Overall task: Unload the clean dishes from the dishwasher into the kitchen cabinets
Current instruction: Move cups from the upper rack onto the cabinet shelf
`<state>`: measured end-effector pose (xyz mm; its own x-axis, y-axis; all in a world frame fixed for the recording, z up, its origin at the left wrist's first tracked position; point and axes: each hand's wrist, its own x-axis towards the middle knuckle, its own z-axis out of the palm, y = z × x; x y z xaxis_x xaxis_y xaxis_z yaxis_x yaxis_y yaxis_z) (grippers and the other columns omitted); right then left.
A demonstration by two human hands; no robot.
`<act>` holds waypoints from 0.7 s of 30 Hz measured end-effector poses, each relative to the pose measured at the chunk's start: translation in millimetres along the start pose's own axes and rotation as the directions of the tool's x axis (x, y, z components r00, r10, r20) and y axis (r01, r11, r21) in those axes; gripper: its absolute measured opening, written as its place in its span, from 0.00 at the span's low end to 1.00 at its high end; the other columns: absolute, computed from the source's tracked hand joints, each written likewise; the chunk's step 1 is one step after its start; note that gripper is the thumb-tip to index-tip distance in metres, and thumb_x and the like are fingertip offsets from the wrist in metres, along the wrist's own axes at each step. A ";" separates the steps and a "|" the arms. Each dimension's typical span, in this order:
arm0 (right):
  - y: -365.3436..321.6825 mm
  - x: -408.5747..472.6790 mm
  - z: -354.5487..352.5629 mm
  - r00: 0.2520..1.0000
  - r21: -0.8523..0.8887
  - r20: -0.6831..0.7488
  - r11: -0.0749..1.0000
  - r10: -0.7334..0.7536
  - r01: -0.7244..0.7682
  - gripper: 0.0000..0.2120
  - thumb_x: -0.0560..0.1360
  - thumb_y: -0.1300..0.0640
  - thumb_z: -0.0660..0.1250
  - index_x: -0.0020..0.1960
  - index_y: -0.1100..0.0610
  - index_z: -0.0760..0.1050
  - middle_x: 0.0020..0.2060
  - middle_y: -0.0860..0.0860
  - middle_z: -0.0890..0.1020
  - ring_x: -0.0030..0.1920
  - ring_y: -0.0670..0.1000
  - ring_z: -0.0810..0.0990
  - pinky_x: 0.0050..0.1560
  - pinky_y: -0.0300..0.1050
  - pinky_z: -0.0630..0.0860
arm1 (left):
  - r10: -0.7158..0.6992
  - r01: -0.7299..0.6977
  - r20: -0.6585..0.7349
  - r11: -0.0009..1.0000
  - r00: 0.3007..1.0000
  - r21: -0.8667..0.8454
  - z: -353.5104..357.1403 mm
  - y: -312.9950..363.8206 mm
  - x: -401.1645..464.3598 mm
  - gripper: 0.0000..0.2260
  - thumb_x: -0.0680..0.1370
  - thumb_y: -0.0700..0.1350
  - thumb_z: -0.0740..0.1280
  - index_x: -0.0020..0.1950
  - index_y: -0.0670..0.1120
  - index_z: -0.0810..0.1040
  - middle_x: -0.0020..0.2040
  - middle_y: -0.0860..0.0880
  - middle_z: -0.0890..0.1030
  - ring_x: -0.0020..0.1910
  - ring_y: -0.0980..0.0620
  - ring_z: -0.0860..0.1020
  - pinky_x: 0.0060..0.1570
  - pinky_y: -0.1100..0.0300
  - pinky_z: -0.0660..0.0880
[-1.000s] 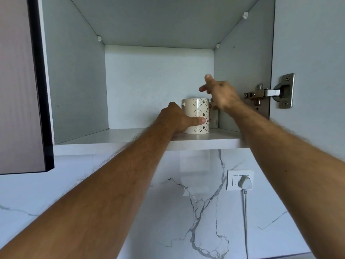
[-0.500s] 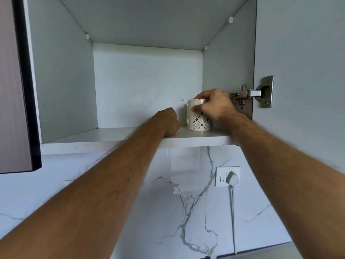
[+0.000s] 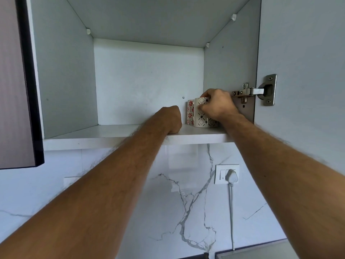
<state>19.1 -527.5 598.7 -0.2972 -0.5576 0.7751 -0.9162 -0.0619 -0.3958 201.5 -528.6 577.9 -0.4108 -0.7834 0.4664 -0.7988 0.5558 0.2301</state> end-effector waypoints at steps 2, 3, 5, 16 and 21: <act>-0.3 -0.1 0.3 1.000 0.008 0.014 1.000 0.017 -0.017 0.16 0.71 0.55 0.73 0.58 0.53 0.81 0.53 0.54 0.83 0.51 0.52 0.82 0.56 0.43 0.80 | 0.010 -0.010 0.006 1.000 1.000 0.013 -0.1 -0.3 0.6 0.20 0.80 0.38 0.61 0.73 0.42 0.67 0.71 0.41 0.71 0.68 0.43 0.72 0.64 0.55 0.70; -0.1 -0.1 0.2 0.999 0.007 0.023 1.000 0.024 -0.024 0.16 0.71 0.54 0.73 0.59 0.52 0.81 0.54 0.55 0.82 0.52 0.53 0.82 0.57 0.44 0.80 | 0.010 -0.011 0.008 1.000 1.000 0.017 -0.2 -0.4 0.6 0.20 0.80 0.38 0.61 0.73 0.42 0.67 0.71 0.41 0.72 0.67 0.43 0.72 0.64 0.55 0.70; 0.9 -0.2 -1.1 0.999 -0.003 0.036 0.999 0.034 -0.033 0.17 0.72 0.53 0.73 0.60 0.51 0.80 0.56 0.56 0.81 0.52 0.53 0.81 0.59 0.44 0.79 | 0.013 -0.013 0.008 1.000 1.000 0.024 -0.4 0.1 0.0 0.20 0.80 0.38 0.60 0.73 0.42 0.67 0.71 0.41 0.72 0.68 0.43 0.72 0.63 0.56 0.70; -5.0 -12.4 -12.5 0.997 -0.042 0.083 0.999 0.002 0.001 0.24 0.74 0.59 0.74 0.68 0.52 0.75 0.62 0.54 0.79 0.59 0.54 0.79 0.61 0.50 0.78 | 0.068 -0.068 0.022 0.998 0.997 0.012 0.1 -2.6 2.2 0.23 0.80 0.38 0.62 0.75 0.48 0.66 0.70 0.44 0.73 0.68 0.45 0.71 0.62 0.58 0.69; -6.8 -11.0 -12.6 0.994 -0.049 0.107 0.999 0.025 -0.020 0.25 0.73 0.59 0.75 0.68 0.51 0.75 0.62 0.54 0.79 0.59 0.54 0.79 0.60 0.52 0.79 | 0.075 -0.075 0.002 0.997 0.997 0.024 1.0 -3.9 3.2 0.19 0.80 0.43 0.65 0.72 0.45 0.69 0.68 0.44 0.74 0.67 0.44 0.72 0.61 0.57 0.69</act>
<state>25.3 -510.5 599.1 -0.2899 -0.6442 0.7078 -0.9222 -0.0099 -0.3867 202.8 -533.5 577.6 -0.4701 -0.7404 0.4804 -0.7764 0.6058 0.1739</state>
